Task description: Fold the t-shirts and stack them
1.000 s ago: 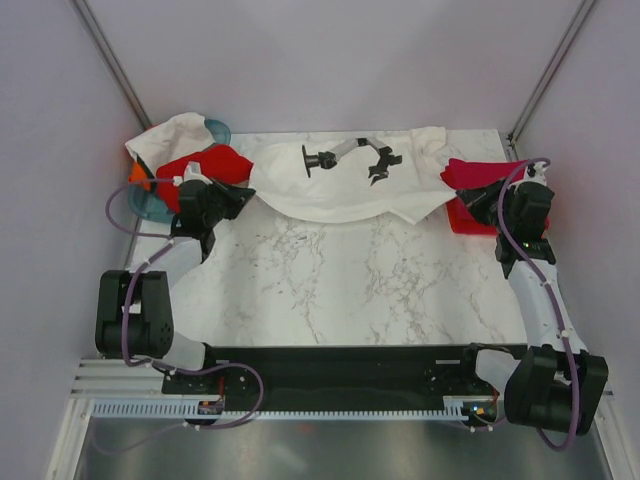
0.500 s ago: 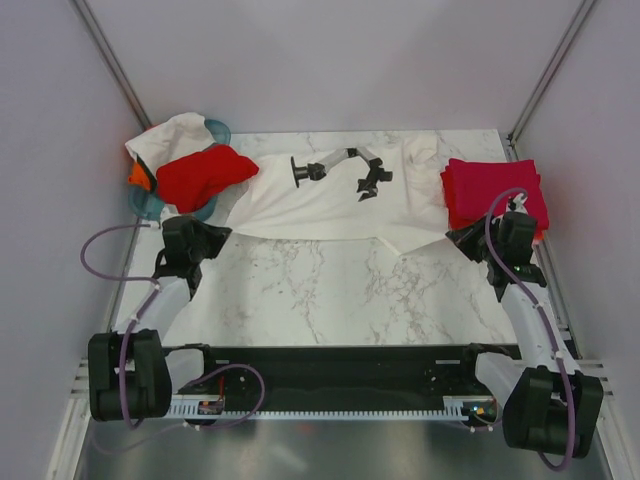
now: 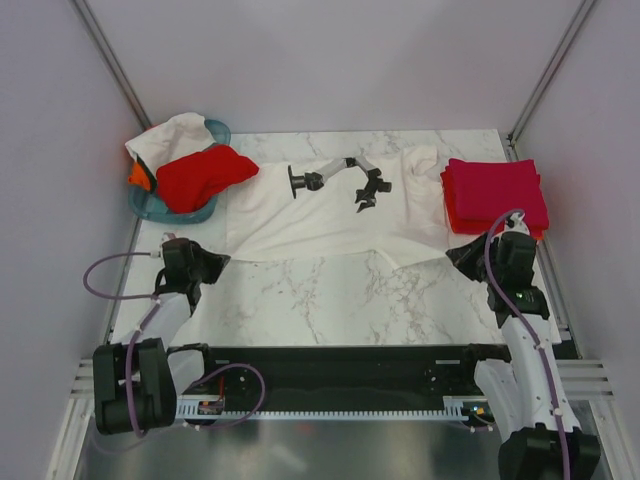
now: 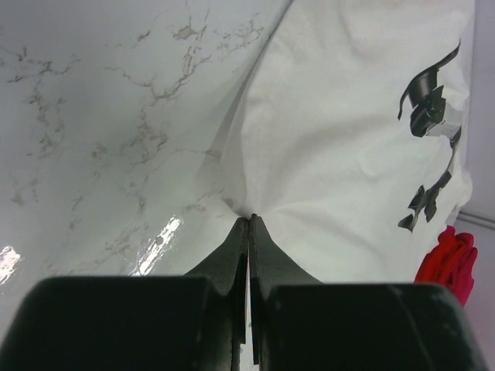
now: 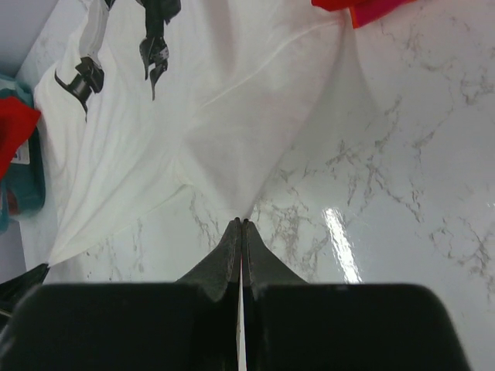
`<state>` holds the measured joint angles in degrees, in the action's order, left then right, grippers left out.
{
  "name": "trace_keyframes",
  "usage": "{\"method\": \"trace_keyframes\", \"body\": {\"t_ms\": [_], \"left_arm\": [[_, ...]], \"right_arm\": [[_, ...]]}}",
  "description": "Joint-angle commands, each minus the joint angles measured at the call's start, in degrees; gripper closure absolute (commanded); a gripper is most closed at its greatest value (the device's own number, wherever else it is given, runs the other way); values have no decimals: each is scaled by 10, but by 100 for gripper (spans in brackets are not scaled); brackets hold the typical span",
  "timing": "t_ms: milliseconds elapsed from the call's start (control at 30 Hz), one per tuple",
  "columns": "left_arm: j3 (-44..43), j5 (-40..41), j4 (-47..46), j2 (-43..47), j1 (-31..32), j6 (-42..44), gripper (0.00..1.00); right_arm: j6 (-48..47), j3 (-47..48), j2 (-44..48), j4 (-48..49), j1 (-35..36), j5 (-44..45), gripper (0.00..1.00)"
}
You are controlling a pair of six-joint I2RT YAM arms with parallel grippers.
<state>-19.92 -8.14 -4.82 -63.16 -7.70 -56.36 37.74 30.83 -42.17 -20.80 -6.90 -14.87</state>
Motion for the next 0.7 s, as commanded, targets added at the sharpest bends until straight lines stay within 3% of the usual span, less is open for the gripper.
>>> {"method": "trace_keyframes", "body": {"t_ms": [0, 133, 467, 667], "left_arm": [[21, -14, 12, 52, -4, -2, 98], [35, 1, 46, 123, -5, 1, 98], [26, 40, 245, 286, -4, -1, 98], [23, 58, 257, 313, -3, -2, 98]], "right_arm": [[-24, 11, 36, -71, 2, 18, 100], [-27, 19, 92, -116, 1, 19, 100], [-42, 48, 169, -221, 2, 16, 100], [-32, 41, 151, -177, 2, 22, 100]]}}
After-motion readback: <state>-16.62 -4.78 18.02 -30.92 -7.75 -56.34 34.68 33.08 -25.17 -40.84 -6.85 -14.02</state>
